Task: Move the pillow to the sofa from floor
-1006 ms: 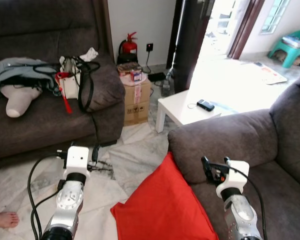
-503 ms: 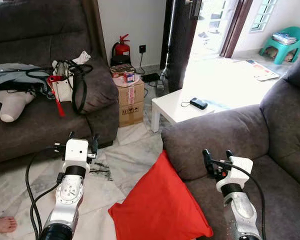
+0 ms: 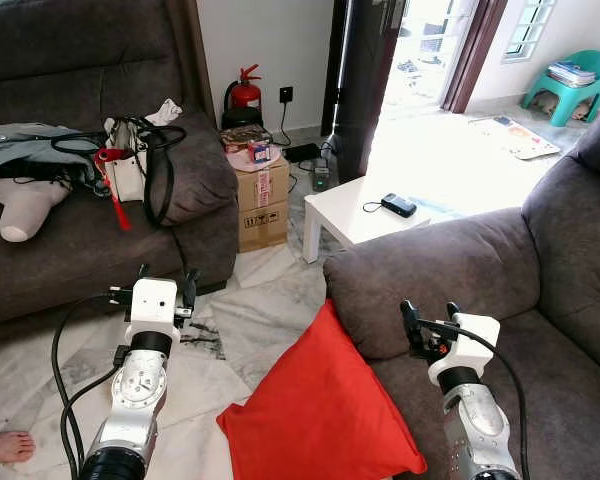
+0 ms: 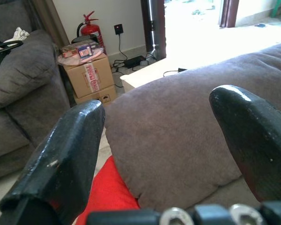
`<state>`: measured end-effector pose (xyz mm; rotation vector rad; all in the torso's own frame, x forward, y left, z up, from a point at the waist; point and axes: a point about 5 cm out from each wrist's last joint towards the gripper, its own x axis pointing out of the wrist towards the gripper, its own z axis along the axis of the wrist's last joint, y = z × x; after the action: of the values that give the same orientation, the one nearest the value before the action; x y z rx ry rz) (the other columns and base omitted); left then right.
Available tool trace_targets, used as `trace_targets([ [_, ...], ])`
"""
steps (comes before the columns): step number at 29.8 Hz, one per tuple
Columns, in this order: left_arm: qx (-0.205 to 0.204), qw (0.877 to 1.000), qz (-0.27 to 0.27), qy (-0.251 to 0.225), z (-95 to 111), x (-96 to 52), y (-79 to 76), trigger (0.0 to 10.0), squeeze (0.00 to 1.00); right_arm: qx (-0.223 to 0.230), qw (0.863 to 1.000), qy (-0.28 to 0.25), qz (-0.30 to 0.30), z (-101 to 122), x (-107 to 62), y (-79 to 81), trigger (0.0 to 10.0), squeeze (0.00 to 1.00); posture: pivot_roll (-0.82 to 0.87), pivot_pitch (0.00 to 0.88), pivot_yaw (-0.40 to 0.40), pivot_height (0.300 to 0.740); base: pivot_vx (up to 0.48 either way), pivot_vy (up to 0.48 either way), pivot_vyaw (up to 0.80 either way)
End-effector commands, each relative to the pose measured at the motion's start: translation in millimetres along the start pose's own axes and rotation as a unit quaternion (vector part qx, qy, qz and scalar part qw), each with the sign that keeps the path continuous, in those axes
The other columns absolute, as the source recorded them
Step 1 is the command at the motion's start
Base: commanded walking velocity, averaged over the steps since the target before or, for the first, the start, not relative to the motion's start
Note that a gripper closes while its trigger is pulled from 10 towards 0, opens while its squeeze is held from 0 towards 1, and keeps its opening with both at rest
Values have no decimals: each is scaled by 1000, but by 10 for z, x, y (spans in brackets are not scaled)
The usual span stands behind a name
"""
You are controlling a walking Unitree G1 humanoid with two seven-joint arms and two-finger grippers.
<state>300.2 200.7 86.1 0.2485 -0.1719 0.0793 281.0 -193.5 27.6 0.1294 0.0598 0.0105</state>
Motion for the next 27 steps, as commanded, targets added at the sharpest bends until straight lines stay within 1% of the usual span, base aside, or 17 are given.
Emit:
trace_targets([
  [1, 3, 1000, -9, 2, 7, 6, -26, 10000, 0, -2, 1000, -2, 2, 39, 35, 3, 10000, 0, 76, 0, -21, 740, 0, 0, 0],
  [12, 1, 1000, -13, 3, 9, 15, -43, 10000, 0, -3, 1000, 5, 6, 26, 40, 13, 10000, 0, 73, 0, -21, 740, 0, 0, 0],
  [18, 0, 1000, -12, 3, 15, 21, -56, 10000, 0, -4, 1000, 9, 6, 27, 45, -3, 10000, 0, 78, 0, -26, 699, 0, 0, 0],
  [25, 0, 1000, -10, 4, 12, 21, -49, 10000, 0, -4, 1000, 8, 13, 31, 59, 28, 10000, 0, 79, 0, -27, 665, 0, 0, 0],
  [27, 0, 1000, -9, 5, 9, 20, -45, 10000, 0, -5, 1000, 8, 13, 33, 59, 26, 10000, 0, 80, 0, -29, 665, 0, 0, 0],
])
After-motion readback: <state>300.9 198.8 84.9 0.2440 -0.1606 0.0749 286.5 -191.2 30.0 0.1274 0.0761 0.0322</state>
